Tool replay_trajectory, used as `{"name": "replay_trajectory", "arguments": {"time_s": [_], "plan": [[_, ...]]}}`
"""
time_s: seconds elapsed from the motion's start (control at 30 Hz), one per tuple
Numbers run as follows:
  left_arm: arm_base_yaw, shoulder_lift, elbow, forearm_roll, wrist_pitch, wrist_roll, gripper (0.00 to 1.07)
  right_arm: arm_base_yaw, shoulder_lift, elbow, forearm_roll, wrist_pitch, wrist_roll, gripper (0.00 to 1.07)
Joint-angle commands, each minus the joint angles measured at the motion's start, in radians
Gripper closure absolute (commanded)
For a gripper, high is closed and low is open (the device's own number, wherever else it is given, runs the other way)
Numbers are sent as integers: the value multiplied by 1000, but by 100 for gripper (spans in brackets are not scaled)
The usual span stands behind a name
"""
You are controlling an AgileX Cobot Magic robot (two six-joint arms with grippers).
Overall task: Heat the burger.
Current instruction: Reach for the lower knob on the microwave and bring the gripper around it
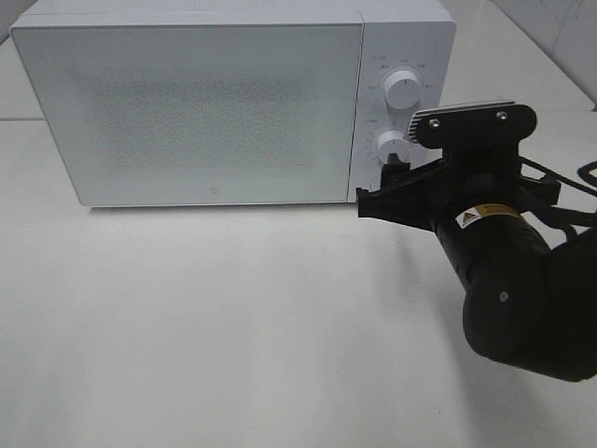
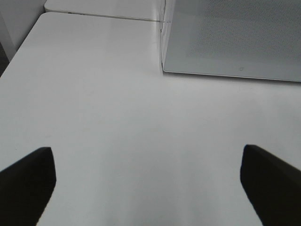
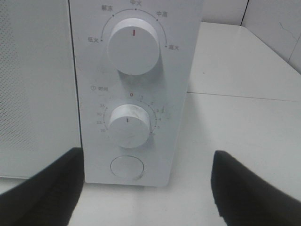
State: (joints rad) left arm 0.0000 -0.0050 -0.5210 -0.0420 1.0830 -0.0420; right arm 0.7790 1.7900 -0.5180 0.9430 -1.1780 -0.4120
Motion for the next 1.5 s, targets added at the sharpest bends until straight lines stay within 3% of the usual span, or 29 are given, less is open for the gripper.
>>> {"name": "replay_trajectory", "arguments": {"time_s": [0.03,0.37,0.7,1.5], "plan": [[1,-16,1,-8,-14,1,7,-3,42,-53,-18,-2,14,33],[1,-16,1,-8,-14,1,7,-82,124,-152,-130,46,61,33],[1,-16,1,-8,-14,1,7,-138,204,-238,-165,76,73,33],[1,-16,1,-8,-14,1,7,-173,300,-329,-143,55,93,33]]}}
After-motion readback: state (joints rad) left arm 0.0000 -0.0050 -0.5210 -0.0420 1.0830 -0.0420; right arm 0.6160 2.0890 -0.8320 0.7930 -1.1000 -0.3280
